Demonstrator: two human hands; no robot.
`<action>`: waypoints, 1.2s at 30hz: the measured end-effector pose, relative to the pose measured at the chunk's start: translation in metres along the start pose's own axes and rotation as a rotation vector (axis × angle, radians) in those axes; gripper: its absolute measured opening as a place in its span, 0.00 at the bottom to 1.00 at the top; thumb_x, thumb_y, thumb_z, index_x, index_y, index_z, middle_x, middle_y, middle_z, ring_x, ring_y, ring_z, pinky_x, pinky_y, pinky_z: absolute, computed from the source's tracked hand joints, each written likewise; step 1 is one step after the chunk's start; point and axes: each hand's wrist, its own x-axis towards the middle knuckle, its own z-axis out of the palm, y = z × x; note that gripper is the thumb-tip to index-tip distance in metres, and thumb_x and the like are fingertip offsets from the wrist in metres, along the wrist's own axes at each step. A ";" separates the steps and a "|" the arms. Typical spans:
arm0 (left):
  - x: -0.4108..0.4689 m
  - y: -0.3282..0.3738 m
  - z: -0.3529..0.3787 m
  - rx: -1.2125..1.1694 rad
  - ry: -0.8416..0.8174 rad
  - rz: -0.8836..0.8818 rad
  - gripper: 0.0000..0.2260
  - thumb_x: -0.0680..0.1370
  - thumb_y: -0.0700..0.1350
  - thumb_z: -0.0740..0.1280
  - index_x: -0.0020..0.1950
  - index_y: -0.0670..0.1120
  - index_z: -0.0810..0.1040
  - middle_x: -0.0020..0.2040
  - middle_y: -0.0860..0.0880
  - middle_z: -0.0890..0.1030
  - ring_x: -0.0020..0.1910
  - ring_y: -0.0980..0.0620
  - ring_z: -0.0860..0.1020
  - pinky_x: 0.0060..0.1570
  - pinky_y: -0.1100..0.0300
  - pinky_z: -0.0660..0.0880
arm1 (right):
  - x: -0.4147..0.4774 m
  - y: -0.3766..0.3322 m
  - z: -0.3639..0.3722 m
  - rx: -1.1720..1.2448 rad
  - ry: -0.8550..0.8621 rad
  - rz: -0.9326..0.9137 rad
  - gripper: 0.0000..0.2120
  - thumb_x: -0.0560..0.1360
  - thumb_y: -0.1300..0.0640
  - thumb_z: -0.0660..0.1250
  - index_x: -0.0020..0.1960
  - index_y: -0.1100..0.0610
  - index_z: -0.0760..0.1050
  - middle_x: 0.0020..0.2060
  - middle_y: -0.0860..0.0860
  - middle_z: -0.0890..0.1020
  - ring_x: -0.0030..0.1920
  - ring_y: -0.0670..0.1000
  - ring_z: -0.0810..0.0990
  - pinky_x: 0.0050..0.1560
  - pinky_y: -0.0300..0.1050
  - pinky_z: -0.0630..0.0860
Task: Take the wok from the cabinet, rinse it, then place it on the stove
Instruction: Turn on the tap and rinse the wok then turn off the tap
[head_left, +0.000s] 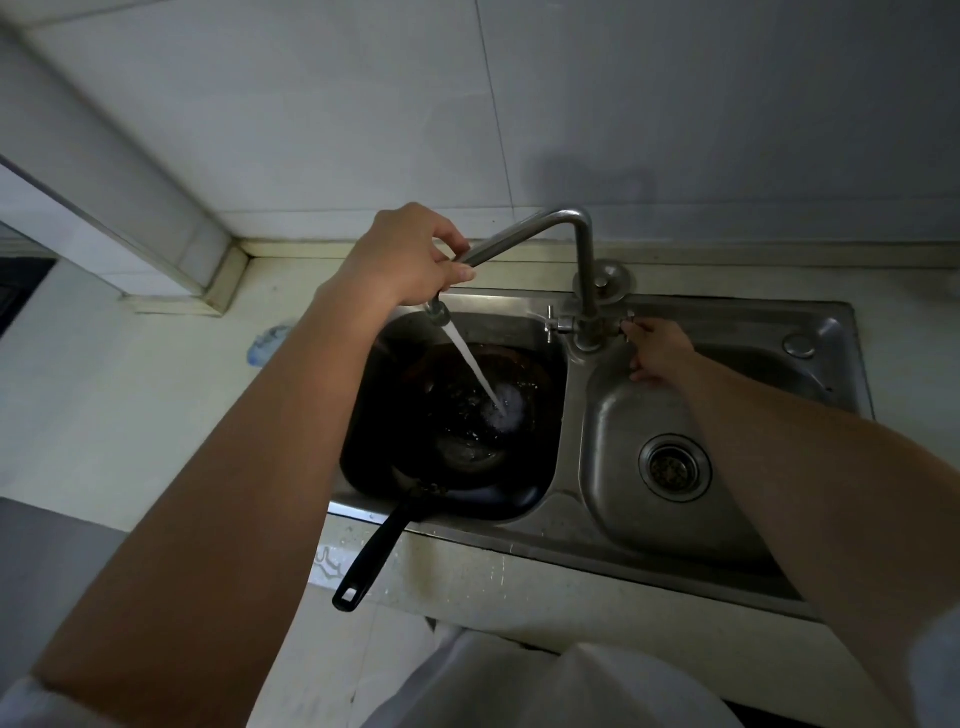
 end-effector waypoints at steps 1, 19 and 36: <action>-0.001 0.000 0.000 0.001 -0.001 0.001 0.15 0.76 0.51 0.75 0.61 0.52 0.81 0.45 0.52 0.81 0.36 0.65 0.74 0.42 0.64 0.66 | 0.000 0.001 0.001 0.005 0.006 0.009 0.17 0.82 0.44 0.61 0.68 0.46 0.75 0.39 0.56 0.81 0.30 0.53 0.79 0.26 0.40 0.75; 0.001 -0.001 -0.001 -0.012 -0.007 -0.020 0.15 0.76 0.51 0.74 0.63 0.52 0.81 0.47 0.52 0.81 0.42 0.57 0.77 0.49 0.59 0.67 | -0.008 0.000 0.004 0.035 -0.005 -0.025 0.15 0.83 0.48 0.60 0.68 0.49 0.73 0.42 0.56 0.80 0.32 0.52 0.80 0.27 0.41 0.74; -0.003 -0.022 0.003 -0.082 -0.018 0.045 0.16 0.74 0.54 0.75 0.62 0.55 0.82 0.47 0.54 0.82 0.45 0.56 0.78 0.50 0.61 0.67 | -0.051 0.016 0.044 0.180 0.193 0.008 0.21 0.81 0.44 0.63 0.68 0.56 0.70 0.54 0.55 0.81 0.49 0.53 0.83 0.51 0.52 0.82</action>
